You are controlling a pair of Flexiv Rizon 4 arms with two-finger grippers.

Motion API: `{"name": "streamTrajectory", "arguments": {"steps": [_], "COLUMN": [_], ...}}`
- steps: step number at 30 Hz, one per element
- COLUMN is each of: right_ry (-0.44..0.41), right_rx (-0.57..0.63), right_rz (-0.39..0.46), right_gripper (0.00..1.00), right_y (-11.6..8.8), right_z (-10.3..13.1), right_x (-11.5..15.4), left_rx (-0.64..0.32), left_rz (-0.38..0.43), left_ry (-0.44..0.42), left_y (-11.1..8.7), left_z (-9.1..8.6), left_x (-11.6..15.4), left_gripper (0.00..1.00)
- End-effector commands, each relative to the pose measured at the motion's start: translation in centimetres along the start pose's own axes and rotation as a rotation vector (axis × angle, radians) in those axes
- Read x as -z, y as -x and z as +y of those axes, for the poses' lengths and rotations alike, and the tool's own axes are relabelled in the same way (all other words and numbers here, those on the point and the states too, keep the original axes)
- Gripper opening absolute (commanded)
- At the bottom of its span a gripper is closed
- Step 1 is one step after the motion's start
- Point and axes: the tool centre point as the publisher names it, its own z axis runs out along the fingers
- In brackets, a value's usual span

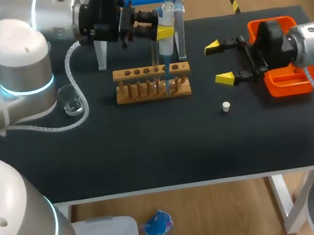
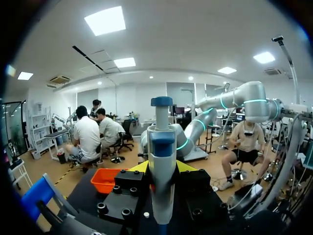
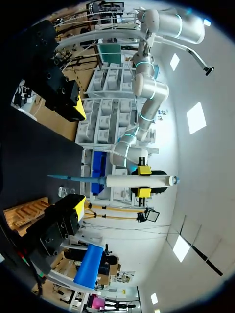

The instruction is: Invert the test tube, pick up the pipette, mount the tip to pipette, aspirate from beaker and dispense into the tube, eject the tip, return the pipette, and cap with the stopper.

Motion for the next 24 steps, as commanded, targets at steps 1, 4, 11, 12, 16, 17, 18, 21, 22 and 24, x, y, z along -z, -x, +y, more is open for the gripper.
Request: {"name": "streamTrajectory", "arguments": {"steps": [1, 4, 11, 12, 16, 17, 18, 21, 22, 24], "right_ry": [0.001, 0.001, 0.001, 0.001, -0.015, -0.015, -0.019, -0.028, -0.025, -0.030], "right_rx": [0.001, 0.001, 0.001, 0.001, 0.008, 0.007, 0.005, -0.012, -0.028, -0.057], "right_rz": [-0.001, -0.001, -0.001, -0.001, -0.001, -0.001, -0.006, -0.018, -0.020, -0.019], "right_gripper": [1.00, 1.00, 1.00, 1.00, 1.00, 1.00, 1.00, 1.00, 1.00, 1.00], "right_y": [0.2, 0.2, 0.2, 0.2, 0.7, 0.9, 1.1, 1.6, 1.8, 2.2], "right_z": [-0.1, -0.1, -0.1, -0.1, 0.3, 0.4, 0.5, 0.6, 0.6, 0.8], "right_x": [-0.4, -0.4, -0.4, -0.4, -1.5, -1.8, -2.1, -2.8, -3.1, -3.7], "left_rx": [-0.001, -0.001, -0.001, -0.001, -0.001, -0.001, -0.001, -0.001, -0.001, -0.001], "left_rz": [0.028, 0.028, 0.028, 0.028, 0.028, 0.028, 0.028, 0.028, 0.028, 0.028], "left_ry": [0.000, 0.000, 0.000, 0.000, 0.000, 0.000, 0.000, 0.000, 0.000, 0.000], "left_y": [0.5, 0.5, 0.5, 0.5, 0.5, 0.5, 0.5, 0.5, 0.5, 0.5], "left_z": [0.1, 0.1, 0.1, 0.1, 0.1, 0.1, 0.1, 0.1, 0.1, 0.1], "left_x": [0.0, 0.0, 0.0, 0.0, 0.0, 0.0, 0.0, 0.0, 0.0, 0.0], "left_gripper": [0.00, 0.00, 0.00, 0.00, 0.00, 0.00, 0.00, 0.00, 0.00, 0.00]}}
